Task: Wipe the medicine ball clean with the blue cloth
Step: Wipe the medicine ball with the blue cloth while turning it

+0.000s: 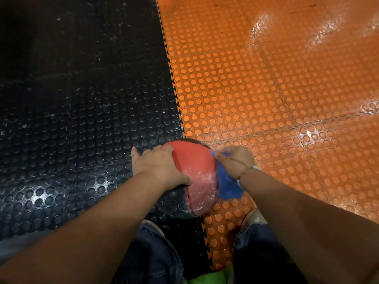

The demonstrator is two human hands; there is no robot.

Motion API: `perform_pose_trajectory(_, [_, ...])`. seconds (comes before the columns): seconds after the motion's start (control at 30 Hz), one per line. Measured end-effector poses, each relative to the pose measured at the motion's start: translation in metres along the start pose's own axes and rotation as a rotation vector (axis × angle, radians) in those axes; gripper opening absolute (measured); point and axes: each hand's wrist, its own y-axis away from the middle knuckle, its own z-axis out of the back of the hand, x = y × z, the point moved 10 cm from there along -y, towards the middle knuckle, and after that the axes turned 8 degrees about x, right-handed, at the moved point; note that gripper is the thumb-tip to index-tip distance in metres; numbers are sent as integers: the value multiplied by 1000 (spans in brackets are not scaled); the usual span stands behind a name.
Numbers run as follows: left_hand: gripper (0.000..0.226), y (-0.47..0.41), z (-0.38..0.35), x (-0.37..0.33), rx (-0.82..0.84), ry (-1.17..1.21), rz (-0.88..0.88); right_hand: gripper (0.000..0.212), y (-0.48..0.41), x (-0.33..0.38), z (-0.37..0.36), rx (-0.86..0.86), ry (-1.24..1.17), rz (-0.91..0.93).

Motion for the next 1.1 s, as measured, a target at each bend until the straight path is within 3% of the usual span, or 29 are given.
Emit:
perform_pose_trajectory(0.07, [109, 2, -2, -6, 0, -50, -63, 24, 0, -19, -2, 22, 30, -97])
perform_pose_trajectory(0.17, [114, 1, -6, -8, 18, -41, -128, 20, 5, 23, -16, 15, -11, 121])
perform_pose_trajectory(0.27, [112, -1, -5, -1, 17, -22, -106, 22, 13, 52, -27, 20, 133, 253])
perform_pose_trajectory(0.4, [112, 4, -8, -9, 4, -5, -147, 26, 1, 6, -7, 5, 226, -12])
perform_pose_trajectory(0.5, [111, 5, -10, -15, -5, -23, -158, 26, -1, 23, -13, -12, 362, 70])
perform_pose_trajectory(0.6, [111, 5, -8, -9, -11, -26, -142, 25, 9, 52, -24, -10, 318, 237])
perform_pose_trajectory(0.77, [111, 13, -14, -6, 8, -46, -166, 30, -1, 2, -14, 62, 326, -22])
perform_pose_trajectory(0.93, [109, 15, -14, -7, -11, -36, -161, 24, 12, 56, -33, 46, 253, 237])
perform_pose_trajectory(1.1, [112, 23, -21, -11, 2, -16, -175, 26, 2, -3, -13, 22, 208, -69])
